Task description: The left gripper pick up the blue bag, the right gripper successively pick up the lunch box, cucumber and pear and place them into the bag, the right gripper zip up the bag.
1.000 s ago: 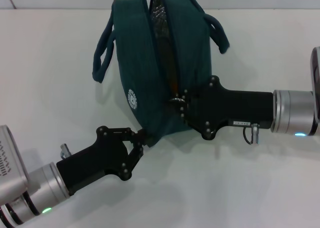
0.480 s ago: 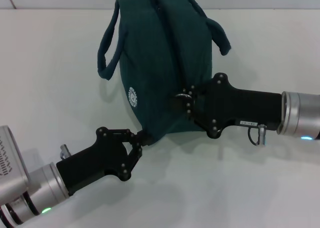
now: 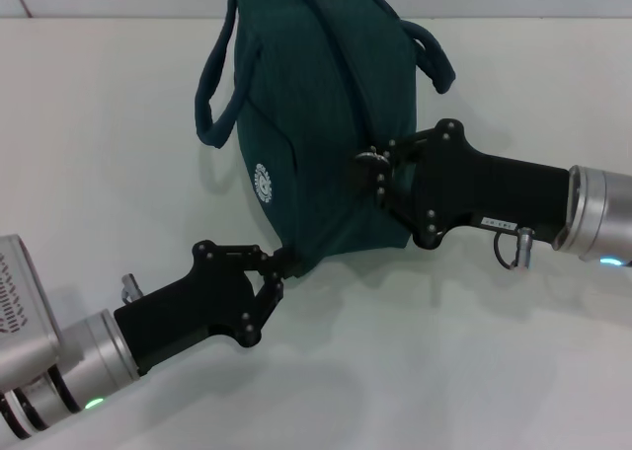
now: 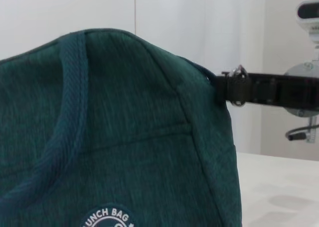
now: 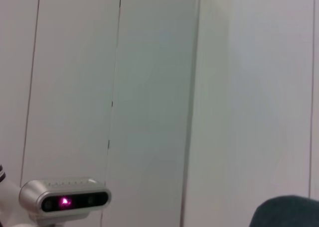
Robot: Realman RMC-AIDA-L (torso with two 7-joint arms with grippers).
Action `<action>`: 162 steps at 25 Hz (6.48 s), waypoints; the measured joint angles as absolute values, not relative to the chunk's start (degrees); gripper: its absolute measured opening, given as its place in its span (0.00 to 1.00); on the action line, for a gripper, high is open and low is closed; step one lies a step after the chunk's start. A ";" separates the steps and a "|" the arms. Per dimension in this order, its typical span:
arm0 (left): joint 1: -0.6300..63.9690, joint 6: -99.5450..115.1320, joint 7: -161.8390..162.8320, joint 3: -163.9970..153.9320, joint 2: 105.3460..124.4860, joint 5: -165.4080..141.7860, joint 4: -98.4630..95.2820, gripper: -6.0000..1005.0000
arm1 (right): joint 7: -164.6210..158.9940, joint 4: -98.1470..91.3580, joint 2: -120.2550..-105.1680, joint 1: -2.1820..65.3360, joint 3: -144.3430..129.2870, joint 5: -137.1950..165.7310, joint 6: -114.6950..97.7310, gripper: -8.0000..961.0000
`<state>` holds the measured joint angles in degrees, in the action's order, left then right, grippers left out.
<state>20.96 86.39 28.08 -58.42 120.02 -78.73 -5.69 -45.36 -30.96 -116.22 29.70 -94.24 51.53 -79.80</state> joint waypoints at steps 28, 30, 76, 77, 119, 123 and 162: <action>25.18 85.85 29.04 -57.98 120.60 -73.36 -2.15 0.37 | -44.61 -28.93 -116.19 30.25 -94.75 50.58 -79.92 0.04; 25.47 85.44 29.05 -58.01 120.60 -72.76 -1.89 0.43 | -44.76 -28.91 -116.19 30.15 -94.75 50.60 -79.91 0.04; 24.97 85.86 23.33 -58.27 120.59 -71.71 -1.93 0.06 | -62.16 -29.92 -113.49 29.24 -93.34 58.92 -79.53 0.28; 24.98 85.87 23.33 -58.27 120.58 -71.71 -1.93 0.06 | -62.20 -29.88 -113.40 29.20 -93.34 58.92 -79.53 0.28; 24.98 85.61 23.26 -58.27 120.58 -71.80 -1.94 0.06 | -60.53 -31.30 -113.63 28.34 -93.25 63.27 -76.81 0.05; 25.10 85.34 23.43 -58.24 120.58 -71.76 -1.94 0.06 | -59.35 -31.75 -113.79 28.05 -90.99 63.28 -77.80 0.03; 23.22 85.15 22.26 -58.59 119.80 -77.18 -2.97 0.06 | -35.58 -29.76 -116.19 24.97 -84.27 41.03 -82.54 0.03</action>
<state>23.22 85.15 22.26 -58.59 119.80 -77.18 -2.97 -35.58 -29.76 -116.19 24.97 -84.27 41.03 -82.54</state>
